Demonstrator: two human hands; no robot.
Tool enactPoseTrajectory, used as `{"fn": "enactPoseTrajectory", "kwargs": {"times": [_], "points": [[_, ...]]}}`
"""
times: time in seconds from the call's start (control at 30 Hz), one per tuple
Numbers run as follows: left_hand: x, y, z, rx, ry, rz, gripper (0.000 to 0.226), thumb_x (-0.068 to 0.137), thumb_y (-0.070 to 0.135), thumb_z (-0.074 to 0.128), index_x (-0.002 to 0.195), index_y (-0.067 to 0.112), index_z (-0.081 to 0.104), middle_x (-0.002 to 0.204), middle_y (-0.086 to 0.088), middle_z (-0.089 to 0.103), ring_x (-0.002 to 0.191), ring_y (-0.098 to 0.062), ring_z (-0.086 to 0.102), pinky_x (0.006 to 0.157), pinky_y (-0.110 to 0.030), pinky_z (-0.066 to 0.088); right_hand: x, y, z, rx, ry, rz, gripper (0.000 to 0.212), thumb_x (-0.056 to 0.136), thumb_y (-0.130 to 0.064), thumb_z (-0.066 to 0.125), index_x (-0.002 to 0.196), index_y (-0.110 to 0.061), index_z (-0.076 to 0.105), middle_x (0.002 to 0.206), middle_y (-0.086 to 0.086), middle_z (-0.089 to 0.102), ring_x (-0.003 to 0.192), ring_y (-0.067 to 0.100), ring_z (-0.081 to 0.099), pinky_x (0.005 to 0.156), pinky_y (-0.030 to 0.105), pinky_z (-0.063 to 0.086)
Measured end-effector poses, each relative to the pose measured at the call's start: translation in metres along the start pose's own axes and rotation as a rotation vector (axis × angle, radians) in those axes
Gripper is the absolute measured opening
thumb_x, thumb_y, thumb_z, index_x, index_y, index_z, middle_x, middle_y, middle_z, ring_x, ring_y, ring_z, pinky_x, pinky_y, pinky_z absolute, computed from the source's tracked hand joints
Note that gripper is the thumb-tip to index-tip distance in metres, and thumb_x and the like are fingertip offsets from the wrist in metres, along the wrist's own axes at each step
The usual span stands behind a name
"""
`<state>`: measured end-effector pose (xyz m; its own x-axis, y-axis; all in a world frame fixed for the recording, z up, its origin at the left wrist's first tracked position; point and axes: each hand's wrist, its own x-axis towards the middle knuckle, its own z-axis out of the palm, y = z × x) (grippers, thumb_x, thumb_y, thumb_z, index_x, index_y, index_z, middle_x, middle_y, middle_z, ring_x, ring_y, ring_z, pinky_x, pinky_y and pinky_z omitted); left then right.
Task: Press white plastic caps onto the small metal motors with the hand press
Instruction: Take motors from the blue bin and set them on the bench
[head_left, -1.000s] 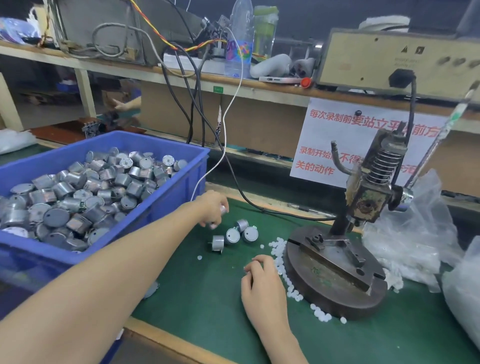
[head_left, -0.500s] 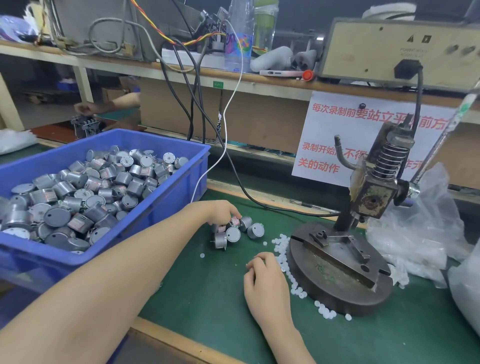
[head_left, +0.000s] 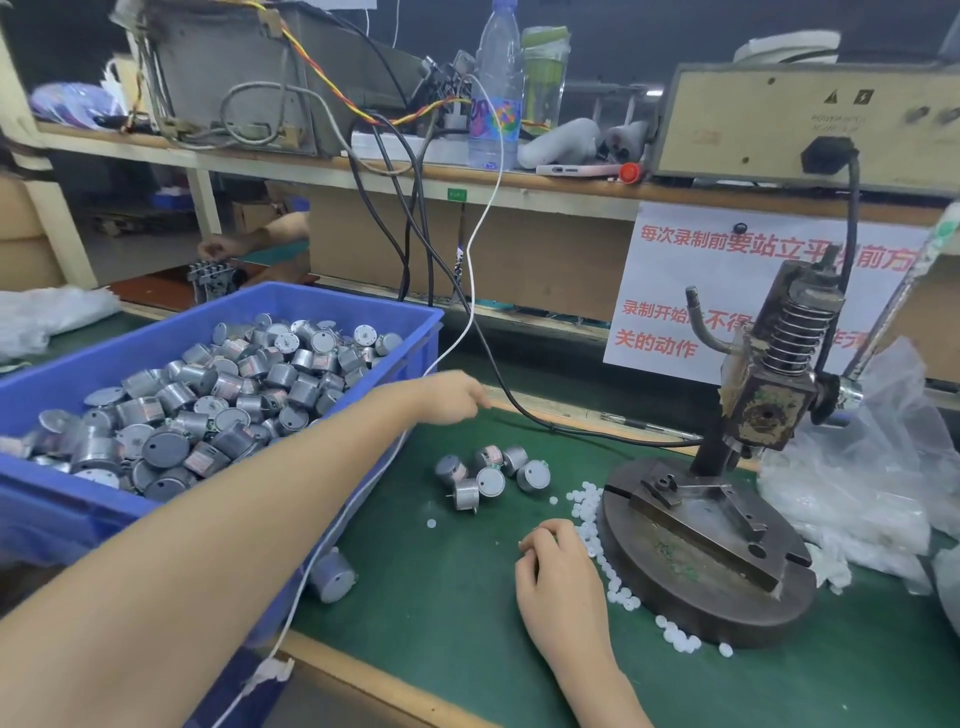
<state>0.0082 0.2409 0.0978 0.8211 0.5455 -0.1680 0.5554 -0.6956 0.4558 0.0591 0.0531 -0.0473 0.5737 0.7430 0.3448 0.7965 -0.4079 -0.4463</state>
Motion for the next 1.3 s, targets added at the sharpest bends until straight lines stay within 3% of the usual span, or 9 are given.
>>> {"fn": "enactPoseTrajectory", "kwargs": {"times": [0.07, 0.13, 0.2, 0.3, 0.5, 0.67, 0.8, 1.1, 1.3], "points": [[-0.009, -0.001, -0.026, -0.161, 0.14, 0.04, 0.033, 0.094, 0.005, 0.039, 0.121, 0.008, 0.058, 0.116, -0.009, 0.058, 0.096, -0.015, 0.056, 0.076, -0.017, 0.045, 0.0, 0.0, 0.0, -0.009, 0.001, -0.002, 0.02, 0.093, -0.017, 0.04, 0.098, -0.012, 0.059, 0.112, -0.006, 0.048, 0.092, 0.012, 0.05, 0.071, 0.023, 0.037], [-0.017, -0.006, -0.049, -0.321, 0.283, 0.049, 0.026, 0.094, 0.004, 0.041, 0.105, 0.006, 0.064, 0.1, -0.009, 0.059, 0.075, -0.01, 0.053, 0.061, -0.014, 0.046, -0.001, 0.001, 0.0, -0.012, 0.006, 0.002, 0.02, 0.093, -0.018, 0.04, 0.099, -0.013, 0.059, 0.112, -0.007, 0.047, 0.093, 0.011, 0.05, 0.072, 0.023, 0.038], [-0.022, -0.022, -0.065, -0.389, 0.441, 0.01, 0.025, 0.093, 0.003, 0.04, 0.095, 0.009, 0.064, 0.101, -0.009, 0.059, 0.076, -0.014, 0.055, 0.061, -0.019, 0.047, -0.001, 0.0, 0.001, -0.003, 0.013, 0.009, 0.02, 0.093, -0.017, 0.041, 0.099, -0.012, 0.059, 0.112, -0.006, 0.048, 0.092, 0.013, 0.051, 0.072, 0.024, 0.039], [-0.024, -0.063, -0.071, -0.242, 0.575, -0.149, 0.021, 0.091, 0.006, 0.044, 0.099, 0.008, 0.063, 0.117, -0.011, 0.06, 0.104, -0.026, 0.056, 0.084, -0.031, 0.044, 0.0, -0.001, 0.001, 0.004, 0.028, 0.011, 0.019, 0.092, -0.015, 0.043, 0.097, -0.011, 0.061, 0.111, -0.004, 0.05, 0.09, 0.016, 0.052, 0.071, 0.026, 0.039], [-0.027, -0.141, -0.039, 0.249, 0.219, -0.471, 0.053, 0.088, 0.028, 0.053, 0.137, 0.018, 0.036, 0.14, -0.019, 0.031, 0.13, -0.037, 0.031, 0.105, -0.044, 0.031, 0.001, -0.001, 0.004, -0.003, 0.054, 0.01, 0.018, 0.09, -0.013, 0.045, 0.095, -0.01, 0.062, 0.108, -0.003, 0.052, 0.089, 0.016, 0.052, 0.067, 0.024, 0.032], [-0.023, -0.143, -0.036, 0.269, 0.125, -0.528, 0.084, 0.084, 0.048, 0.056, 0.147, 0.032, 0.004, 0.152, -0.013, 0.001, 0.141, -0.036, 0.0, 0.109, -0.056, 0.019, 0.001, -0.002, 0.004, -0.005, 0.057, 0.003, 0.017, 0.09, -0.012, 0.046, 0.094, -0.01, 0.063, 0.106, -0.003, 0.053, 0.091, 0.017, 0.052, 0.069, 0.024, 0.032], [-0.014, -0.134, -0.032, 0.373, 0.095, -0.55, 0.082, 0.088, 0.043, 0.051, 0.148, 0.031, -0.003, 0.154, -0.009, -0.014, 0.142, -0.035, -0.006, 0.109, -0.056, 0.017, 0.0, -0.006, 0.003, 0.014, 0.05, -0.007, 0.007, 0.082, -0.004, 0.058, 0.082, -0.006, 0.064, 0.096, 0.003, 0.059, 0.085, 0.024, 0.057, 0.068, 0.03, 0.043], [-0.013, -0.118, -0.031, 0.526, 0.084, -0.534, 0.059, 0.094, 0.034, 0.041, 0.143, 0.011, 0.019, 0.151, -0.011, 0.011, 0.138, -0.037, 0.011, 0.109, -0.05, 0.02, -0.003, -0.011, -0.001, 0.016, 0.075, -0.052, 0.013, 0.069, 0.007, 0.07, 0.071, -0.005, 0.065, 0.084, 0.005, 0.062, 0.066, 0.025, 0.059, 0.056, 0.028, 0.04], [-0.008, -0.102, -0.039, 0.584, 0.033, -0.563, 0.045, 0.099, 0.016, 0.028, 0.143, 0.009, 0.024, 0.149, -0.015, 0.014, 0.138, -0.037, 0.013, 0.108, -0.053, 0.027, -0.004, -0.011, -0.001, 0.034, 0.039, -0.041, 0.008, 0.078, 0.001, 0.064, 0.077, -0.007, 0.065, 0.091, 0.002, 0.061, 0.075, 0.021, 0.059, 0.063, 0.025, 0.036]]}}
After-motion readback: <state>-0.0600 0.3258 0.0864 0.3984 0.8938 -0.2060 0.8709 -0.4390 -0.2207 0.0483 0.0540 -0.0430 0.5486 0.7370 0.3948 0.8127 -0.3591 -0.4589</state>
